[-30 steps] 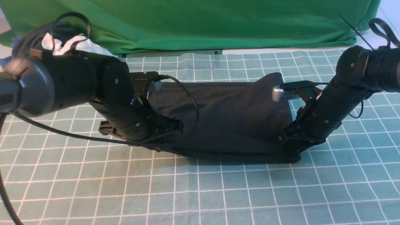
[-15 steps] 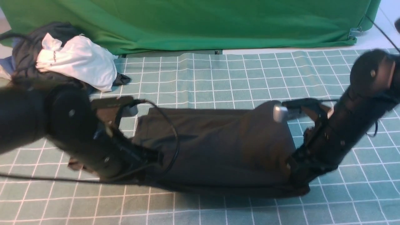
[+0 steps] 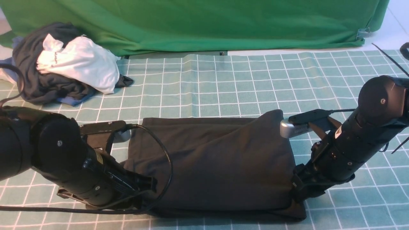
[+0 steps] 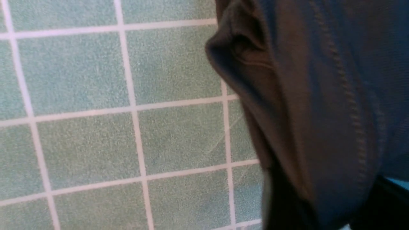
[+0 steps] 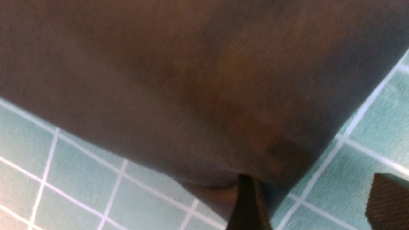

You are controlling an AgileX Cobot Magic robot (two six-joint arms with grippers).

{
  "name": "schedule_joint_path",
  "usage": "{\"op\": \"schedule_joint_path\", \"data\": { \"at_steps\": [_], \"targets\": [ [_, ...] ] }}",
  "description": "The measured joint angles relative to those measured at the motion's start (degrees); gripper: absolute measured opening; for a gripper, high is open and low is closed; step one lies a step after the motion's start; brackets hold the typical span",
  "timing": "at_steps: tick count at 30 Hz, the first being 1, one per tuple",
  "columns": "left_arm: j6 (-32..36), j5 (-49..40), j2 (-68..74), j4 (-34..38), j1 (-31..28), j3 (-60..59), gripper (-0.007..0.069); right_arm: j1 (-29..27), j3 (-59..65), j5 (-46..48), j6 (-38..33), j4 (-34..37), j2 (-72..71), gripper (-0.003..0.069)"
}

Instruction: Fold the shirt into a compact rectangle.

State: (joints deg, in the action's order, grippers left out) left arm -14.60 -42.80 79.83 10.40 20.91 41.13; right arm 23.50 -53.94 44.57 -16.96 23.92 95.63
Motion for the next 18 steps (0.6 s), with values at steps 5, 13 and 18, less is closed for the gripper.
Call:
{"op": "schedule_joint_path", "data": {
  "at_steps": [5,13,18],
  "targets": [
    [0.27,-3.49,-0.05,-0.25,-0.07,0.0,0.0531,0.0,0.0,-0.97,0.0,-0.32,-4.03,0.0281],
    [1.27,-8.58,-1.54,-4.29,-0.07,0.0,0.0588,0.0,0.0,-9.29,0.12,-4.3,-22.66,0.0073],
    [1.33,-8.94,-7.93,-8.36,-0.07,-0.05,0.0309,0.0,0.05,-16.93,0.12,-7.38,-37.02,0.0072]
  ]
}}
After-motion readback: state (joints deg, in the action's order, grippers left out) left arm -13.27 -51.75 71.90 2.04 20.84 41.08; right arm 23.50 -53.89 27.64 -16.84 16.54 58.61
